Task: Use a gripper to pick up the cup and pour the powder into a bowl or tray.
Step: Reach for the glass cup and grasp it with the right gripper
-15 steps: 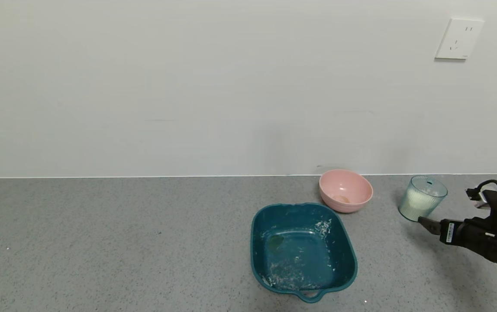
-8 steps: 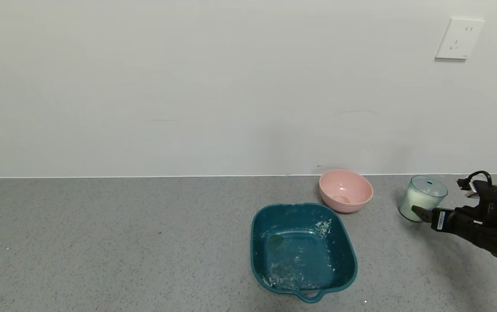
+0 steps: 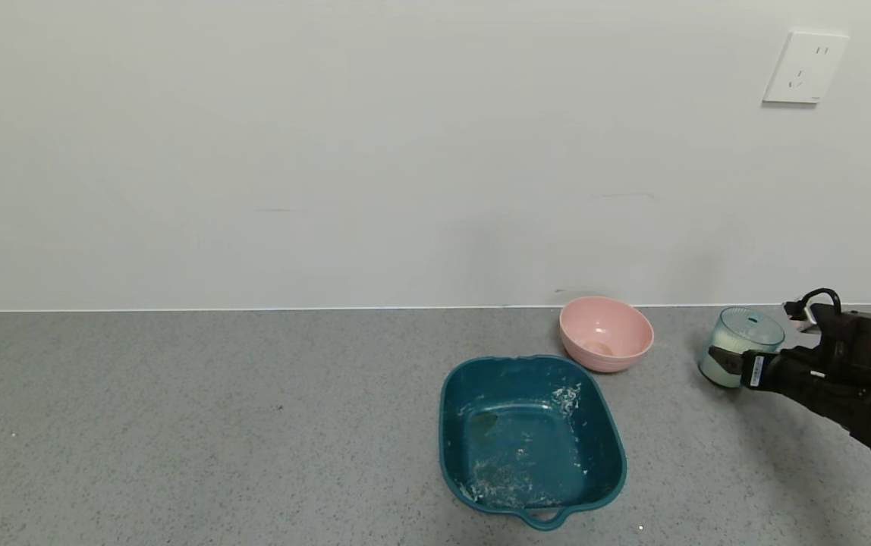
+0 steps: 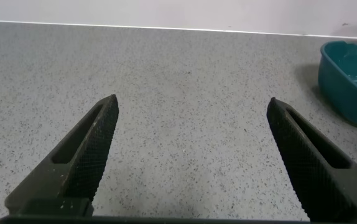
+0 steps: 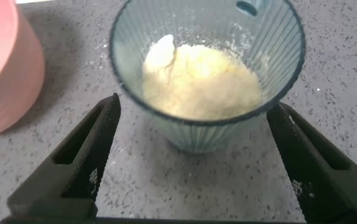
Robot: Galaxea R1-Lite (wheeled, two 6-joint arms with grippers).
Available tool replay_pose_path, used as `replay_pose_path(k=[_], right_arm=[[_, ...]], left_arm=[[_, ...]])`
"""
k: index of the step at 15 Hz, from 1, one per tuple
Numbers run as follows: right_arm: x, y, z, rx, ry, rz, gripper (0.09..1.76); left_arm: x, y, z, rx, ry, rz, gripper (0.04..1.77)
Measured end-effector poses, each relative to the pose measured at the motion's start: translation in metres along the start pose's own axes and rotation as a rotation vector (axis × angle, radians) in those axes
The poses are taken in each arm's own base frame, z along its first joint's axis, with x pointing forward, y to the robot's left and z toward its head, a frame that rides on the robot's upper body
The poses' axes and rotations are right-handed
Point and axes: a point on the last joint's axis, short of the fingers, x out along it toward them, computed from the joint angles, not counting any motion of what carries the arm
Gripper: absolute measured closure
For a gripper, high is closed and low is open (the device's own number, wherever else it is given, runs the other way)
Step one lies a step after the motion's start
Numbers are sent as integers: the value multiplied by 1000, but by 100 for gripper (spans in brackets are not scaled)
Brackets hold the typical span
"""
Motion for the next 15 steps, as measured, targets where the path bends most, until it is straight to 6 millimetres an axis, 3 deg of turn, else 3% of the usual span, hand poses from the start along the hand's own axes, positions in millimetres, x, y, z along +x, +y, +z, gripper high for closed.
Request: replay_pose_path(k=[15], right_arm=[[34,-9,-2,0,-19,-10,14]], left_arm=[[0,0,0,0,1,0,9]])
